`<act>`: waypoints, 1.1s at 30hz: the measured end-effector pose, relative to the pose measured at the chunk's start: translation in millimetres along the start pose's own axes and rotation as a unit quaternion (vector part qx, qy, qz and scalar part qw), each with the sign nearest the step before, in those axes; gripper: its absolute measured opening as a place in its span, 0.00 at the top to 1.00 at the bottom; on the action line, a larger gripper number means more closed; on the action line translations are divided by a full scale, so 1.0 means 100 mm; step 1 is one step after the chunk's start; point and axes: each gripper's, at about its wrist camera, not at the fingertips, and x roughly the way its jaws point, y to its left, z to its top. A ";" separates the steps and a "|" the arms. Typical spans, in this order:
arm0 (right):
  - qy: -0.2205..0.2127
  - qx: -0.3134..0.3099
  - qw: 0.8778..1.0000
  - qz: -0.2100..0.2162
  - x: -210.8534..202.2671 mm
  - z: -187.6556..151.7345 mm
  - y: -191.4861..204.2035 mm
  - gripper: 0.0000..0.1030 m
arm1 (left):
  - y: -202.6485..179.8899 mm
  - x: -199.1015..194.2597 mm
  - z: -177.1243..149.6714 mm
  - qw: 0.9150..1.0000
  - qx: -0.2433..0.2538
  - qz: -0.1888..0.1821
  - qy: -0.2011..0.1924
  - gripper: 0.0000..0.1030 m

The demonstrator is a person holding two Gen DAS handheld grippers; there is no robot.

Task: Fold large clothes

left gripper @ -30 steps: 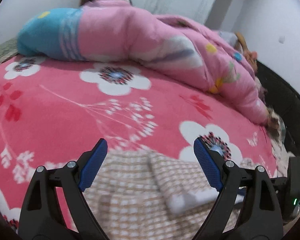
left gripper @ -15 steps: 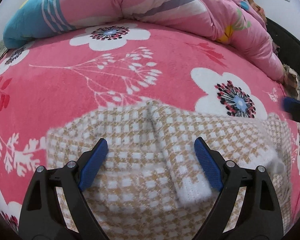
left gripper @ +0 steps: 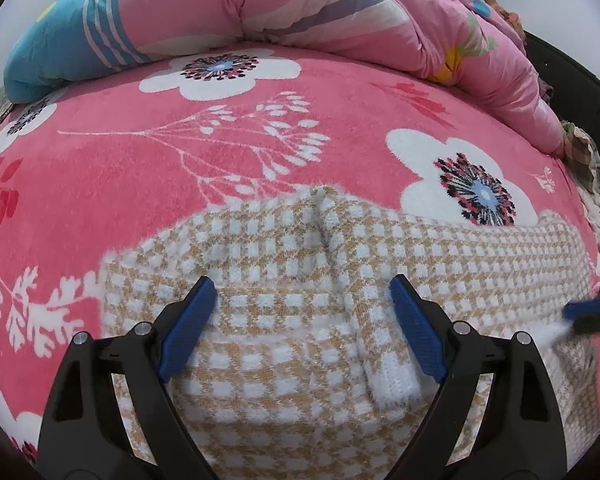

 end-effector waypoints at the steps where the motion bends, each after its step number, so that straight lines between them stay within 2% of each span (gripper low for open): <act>1: -0.024 0.018 0.999 -0.011 -0.12 0.00 -0.08 0.58 | 0.00 0.00 0.00 1.000 0.000 0.001 0.000 0.17; 3: -0.043 0.049 0.997 -0.039 -0.19 0.02 -0.22 0.57 | -0.02 -0.01 -0.01 1.000 0.000 0.007 -0.001 0.17; 6: -0.024 0.100 0.994 -0.039 0.02 0.09 -0.44 0.57 | -0.04 -0.02 -0.02 1.000 0.001 0.015 -0.003 0.17; 7: -0.021 0.101 0.994 -0.044 0.08 0.11 -0.45 0.74 | -0.04 -0.02 -0.03 1.000 0.002 0.017 -0.004 0.17; 9: -0.027 0.072 0.995 -0.068 0.15 0.20 -0.38 0.88 | -0.05 -0.02 -0.04 1.000 0.004 0.020 -0.006 0.17; 12: -0.047 0.040 0.992 -0.106 0.14 0.34 -0.35 0.88 | -0.09 -0.03 -0.06 1.000 0.011 0.027 -0.009 0.17; 15: -0.026 0.022 0.989 -0.140 0.31 0.37 -0.42 0.86 | -0.16 -0.03 -0.09 0.999 0.025 0.038 -0.014 0.17; 18: -0.019 0.004 0.983 -0.180 0.34 0.37 -0.47 0.62 | -0.15 -0.06 -0.08 0.999 0.027 0.031 -0.018 0.17; 20: -0.020 0.015 0.983 -0.184 0.21 0.37 -0.43 0.61 | -0.10 -0.14 -0.07 0.999 0.022 0.019 -0.025 0.18; 23: -0.060 0.006 0.977 -0.207 -0.11 0.36 -0.26 0.60 | -0.08 -0.43 0.00 0.996 0.032 0.009 -0.089 0.18; 24: -0.073 -0.004 0.976 -0.204 -0.18 0.36 -0.18 0.60 | -0.10 -0.53 0.06 0.993 0.036 -0.002 -0.111 0.18; 26: -0.093 -0.025 0.979 -0.178 -0.18 0.43 -0.02 0.59 | -0.19 -0.62 0.20 0.990 0.044 -0.024 -0.131 0.20; 29: -0.087 -0.057 0.978 -0.183 0.12 0.54 0.14 0.59 | -0.47 -0.49 0.37 0.990 0.066 -0.055 -0.108 0.23; 30: -0.080 -0.064 0.977 -0.187 0.23 0.55 0.16 0.59 | -0.59 -0.33 0.38 0.992 0.080 -0.060 -0.077 0.23; 31: -0.066 -0.069 0.976 -0.194 0.37 0.53 0.17 0.59 | -0.65 -0.22 0.36 0.993 0.089 -0.051 -0.055 0.23; 33: -0.035 -0.071 0.972 -0.219 0.64 0.44 0.10 0.58 | -0.74 0.15 0.20 0.993 0.117 0.002 0.015 0.26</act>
